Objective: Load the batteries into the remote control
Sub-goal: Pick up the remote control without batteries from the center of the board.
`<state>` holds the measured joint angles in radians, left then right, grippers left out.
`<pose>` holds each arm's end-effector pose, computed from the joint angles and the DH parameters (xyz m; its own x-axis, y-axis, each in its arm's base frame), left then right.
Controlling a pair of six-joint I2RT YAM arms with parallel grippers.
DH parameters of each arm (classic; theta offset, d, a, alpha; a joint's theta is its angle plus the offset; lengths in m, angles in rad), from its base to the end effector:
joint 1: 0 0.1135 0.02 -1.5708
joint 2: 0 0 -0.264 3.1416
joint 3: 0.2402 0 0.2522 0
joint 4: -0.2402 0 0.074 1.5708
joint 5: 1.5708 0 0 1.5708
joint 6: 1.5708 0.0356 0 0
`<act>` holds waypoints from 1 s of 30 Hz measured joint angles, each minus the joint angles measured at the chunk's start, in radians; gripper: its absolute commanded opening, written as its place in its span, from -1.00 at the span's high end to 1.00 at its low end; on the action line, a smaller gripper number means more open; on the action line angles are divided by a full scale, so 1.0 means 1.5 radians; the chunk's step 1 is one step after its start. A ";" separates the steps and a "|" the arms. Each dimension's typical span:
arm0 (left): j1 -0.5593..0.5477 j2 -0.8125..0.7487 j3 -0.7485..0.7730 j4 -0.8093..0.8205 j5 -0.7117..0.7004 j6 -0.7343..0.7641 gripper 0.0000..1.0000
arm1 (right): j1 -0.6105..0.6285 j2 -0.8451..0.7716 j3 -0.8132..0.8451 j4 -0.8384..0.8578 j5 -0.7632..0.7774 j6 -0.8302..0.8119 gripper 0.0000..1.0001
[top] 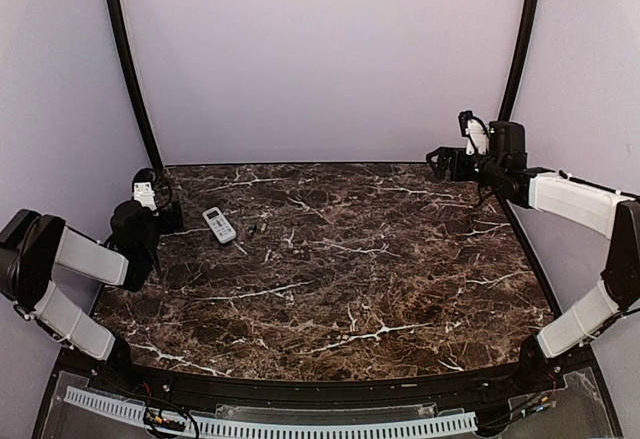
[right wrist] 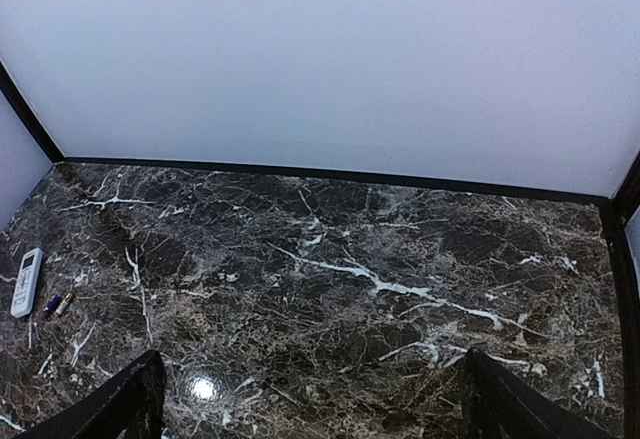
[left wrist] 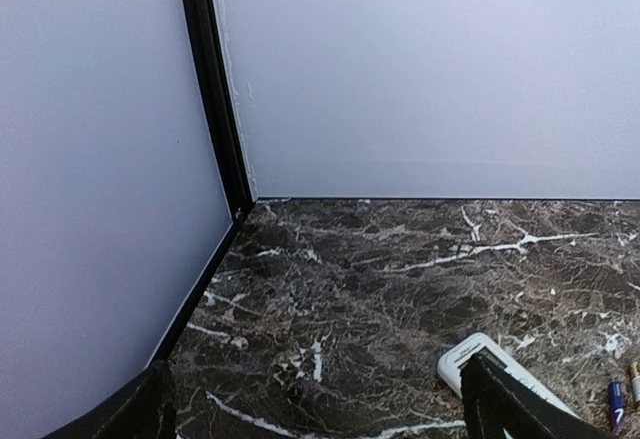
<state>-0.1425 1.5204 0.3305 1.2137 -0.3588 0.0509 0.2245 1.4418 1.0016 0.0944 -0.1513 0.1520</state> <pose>0.2599 -0.0247 0.1746 0.0126 0.0463 -0.9988 -0.2154 0.9756 0.0425 0.3263 0.0800 0.2882 -0.3809 0.0666 -0.9222 -0.3041 0.9329 0.1930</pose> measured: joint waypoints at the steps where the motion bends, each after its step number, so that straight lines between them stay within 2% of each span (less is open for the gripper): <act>1: -0.001 -0.032 0.018 -0.060 0.002 0.001 -0.98 | 0.002 0.002 0.010 -0.006 -0.002 0.000 -0.97; 5: -0.001 -0.091 0.153 -0.204 -0.005 -0.029 -0.96 | 0.016 0.009 0.038 -0.025 -0.002 0.003 -0.97; 10: -0.017 -0.064 0.316 -0.403 0.004 -0.175 -0.98 | 0.041 0.010 0.048 -0.057 0.044 0.022 -0.97; 13: -0.051 -0.009 0.391 -0.530 0.007 -0.261 -0.98 | 0.060 0.010 0.049 -0.086 0.081 0.036 -0.97; 17: -0.097 0.140 0.562 -0.747 -0.011 -0.340 -0.98 | 0.085 0.019 0.063 -0.125 0.127 0.045 -0.97; 20: -0.109 0.240 0.666 -0.871 -0.022 -0.374 -0.98 | 0.105 0.031 0.070 -0.142 0.148 0.045 -0.97; 26: -0.107 0.329 0.708 -1.001 -0.014 -0.419 -0.98 | 0.129 0.048 0.070 -0.159 0.162 0.045 -0.97; 30: -0.105 0.355 0.718 -1.028 0.009 -0.441 -0.98 | 0.132 0.057 0.070 -0.171 0.166 0.045 -0.97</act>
<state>-0.2996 2.0529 1.4071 -0.3286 -0.3458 -0.6113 0.4232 1.5272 1.1069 -0.1619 0.0975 0.2188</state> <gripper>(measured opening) 0.988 0.986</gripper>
